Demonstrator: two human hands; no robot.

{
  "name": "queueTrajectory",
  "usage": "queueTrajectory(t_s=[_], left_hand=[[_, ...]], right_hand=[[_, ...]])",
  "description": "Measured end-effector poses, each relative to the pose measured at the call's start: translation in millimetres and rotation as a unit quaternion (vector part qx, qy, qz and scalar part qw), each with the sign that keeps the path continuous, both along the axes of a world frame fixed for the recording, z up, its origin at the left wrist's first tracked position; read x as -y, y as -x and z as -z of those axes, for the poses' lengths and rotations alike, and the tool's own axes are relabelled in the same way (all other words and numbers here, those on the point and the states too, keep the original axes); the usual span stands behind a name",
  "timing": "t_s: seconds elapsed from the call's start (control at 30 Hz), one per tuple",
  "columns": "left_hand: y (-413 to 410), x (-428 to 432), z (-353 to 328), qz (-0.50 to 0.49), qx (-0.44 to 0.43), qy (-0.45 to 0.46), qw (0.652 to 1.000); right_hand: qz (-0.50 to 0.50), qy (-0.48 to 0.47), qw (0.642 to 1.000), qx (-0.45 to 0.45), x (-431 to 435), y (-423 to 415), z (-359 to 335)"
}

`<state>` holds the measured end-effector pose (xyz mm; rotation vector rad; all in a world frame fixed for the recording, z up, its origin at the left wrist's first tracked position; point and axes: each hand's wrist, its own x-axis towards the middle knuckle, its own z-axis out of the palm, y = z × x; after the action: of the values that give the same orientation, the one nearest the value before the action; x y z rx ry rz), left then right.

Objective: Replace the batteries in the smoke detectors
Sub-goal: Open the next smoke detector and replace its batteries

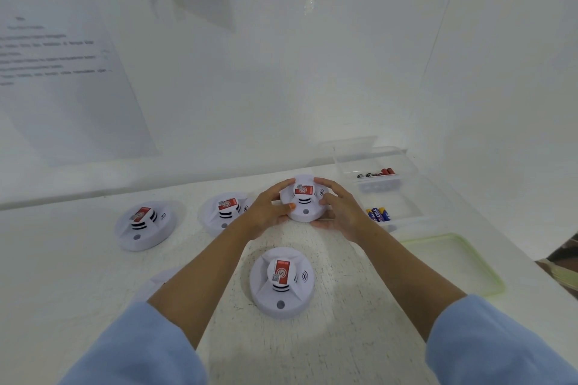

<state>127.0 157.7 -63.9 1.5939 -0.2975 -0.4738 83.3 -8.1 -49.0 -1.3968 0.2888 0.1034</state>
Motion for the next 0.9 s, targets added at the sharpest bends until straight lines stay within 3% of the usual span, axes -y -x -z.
queueTrajectory(t_s=[0.37, 0.6, 0.9], left_hand=[[4.0, 1.7, -3.2, -0.004, 0.005, -0.001, 1.0], [5.9, 7.4, -4.5, -0.006, 0.014, -0.012, 1.0], [4.8, 11.3, -4.5, -0.01, 0.023, -0.033, 0.999]], right_hand=[[0.004, 0.023, 1.0, 0.011, -3.5, 1.8, -2.6], [0.005, 0.153, 0.986, 0.063, 2.0, 1.2, -5.7], [0.005, 0.145, 0.987, 0.067, 4.2, -0.4, 1.9]])
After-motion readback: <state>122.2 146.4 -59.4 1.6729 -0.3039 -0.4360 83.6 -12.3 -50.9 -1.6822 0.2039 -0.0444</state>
